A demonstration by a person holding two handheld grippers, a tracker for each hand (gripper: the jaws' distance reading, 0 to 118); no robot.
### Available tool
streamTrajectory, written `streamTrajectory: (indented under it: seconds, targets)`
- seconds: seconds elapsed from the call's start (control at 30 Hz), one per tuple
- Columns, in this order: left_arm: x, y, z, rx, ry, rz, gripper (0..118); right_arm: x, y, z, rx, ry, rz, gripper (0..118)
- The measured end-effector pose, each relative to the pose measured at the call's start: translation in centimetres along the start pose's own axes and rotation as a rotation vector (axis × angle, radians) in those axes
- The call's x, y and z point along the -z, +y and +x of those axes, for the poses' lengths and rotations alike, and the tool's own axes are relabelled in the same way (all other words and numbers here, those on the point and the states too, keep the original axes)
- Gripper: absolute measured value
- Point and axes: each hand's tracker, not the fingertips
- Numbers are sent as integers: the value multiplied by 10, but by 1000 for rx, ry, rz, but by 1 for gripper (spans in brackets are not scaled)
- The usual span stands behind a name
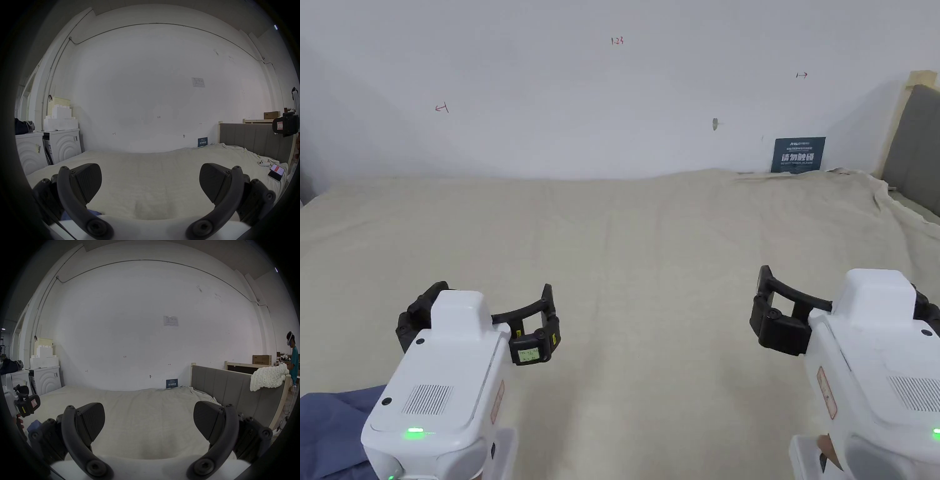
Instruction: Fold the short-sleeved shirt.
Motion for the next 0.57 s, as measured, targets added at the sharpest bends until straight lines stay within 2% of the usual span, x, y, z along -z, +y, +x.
streamTrajectory:
  seconds: [0.57]
  targets:
    - [0,1,0,4,0,1,118,-1,0,1,-15,4,6,110]
